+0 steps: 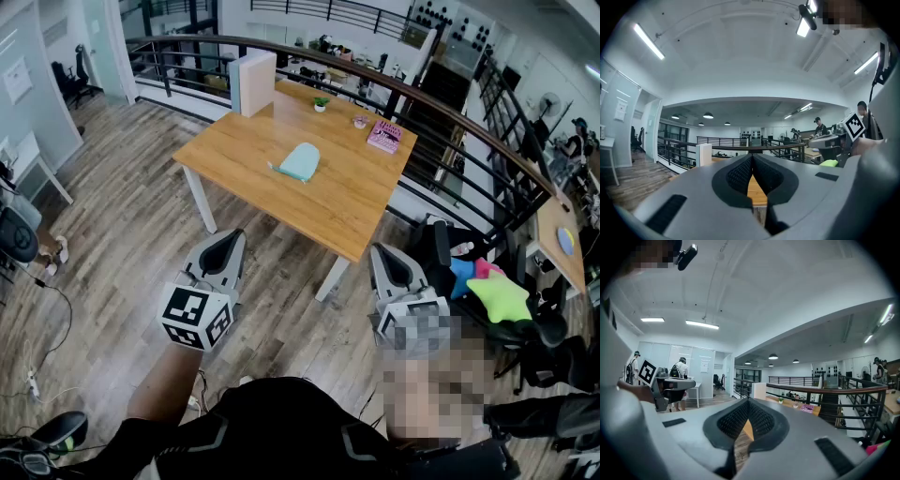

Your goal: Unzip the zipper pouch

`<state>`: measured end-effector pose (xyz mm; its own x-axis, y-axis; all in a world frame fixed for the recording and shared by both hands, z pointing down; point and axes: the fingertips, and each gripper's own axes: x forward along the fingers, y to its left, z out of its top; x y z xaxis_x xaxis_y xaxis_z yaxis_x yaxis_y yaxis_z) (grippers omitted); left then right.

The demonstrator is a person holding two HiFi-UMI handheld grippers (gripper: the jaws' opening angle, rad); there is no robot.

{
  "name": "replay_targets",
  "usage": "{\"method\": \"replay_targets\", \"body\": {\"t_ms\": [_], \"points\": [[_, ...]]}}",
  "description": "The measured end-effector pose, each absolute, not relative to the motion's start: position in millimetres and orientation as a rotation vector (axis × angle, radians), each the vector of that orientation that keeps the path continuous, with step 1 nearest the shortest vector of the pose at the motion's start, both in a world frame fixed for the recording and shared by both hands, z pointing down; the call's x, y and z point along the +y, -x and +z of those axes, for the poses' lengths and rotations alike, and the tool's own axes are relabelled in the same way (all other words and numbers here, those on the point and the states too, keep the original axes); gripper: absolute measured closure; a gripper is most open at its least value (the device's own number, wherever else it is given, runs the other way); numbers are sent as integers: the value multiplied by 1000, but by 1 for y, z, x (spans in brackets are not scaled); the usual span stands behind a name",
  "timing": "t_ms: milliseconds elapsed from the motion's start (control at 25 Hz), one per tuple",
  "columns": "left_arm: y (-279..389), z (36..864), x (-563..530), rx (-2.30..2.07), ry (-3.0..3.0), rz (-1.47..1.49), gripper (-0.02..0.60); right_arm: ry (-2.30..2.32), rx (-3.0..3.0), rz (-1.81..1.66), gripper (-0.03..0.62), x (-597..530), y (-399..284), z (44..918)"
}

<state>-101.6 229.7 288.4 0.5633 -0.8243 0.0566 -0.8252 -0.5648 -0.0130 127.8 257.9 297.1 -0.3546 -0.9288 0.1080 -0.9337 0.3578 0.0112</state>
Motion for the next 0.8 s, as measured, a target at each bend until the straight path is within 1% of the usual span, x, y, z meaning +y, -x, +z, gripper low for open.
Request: {"method": "replay_targets", "body": {"t_ms": [800], "points": [[122,288,240,-1526,-2746,106,551,-1724,-2539,89,584,265,-114,292]]}}
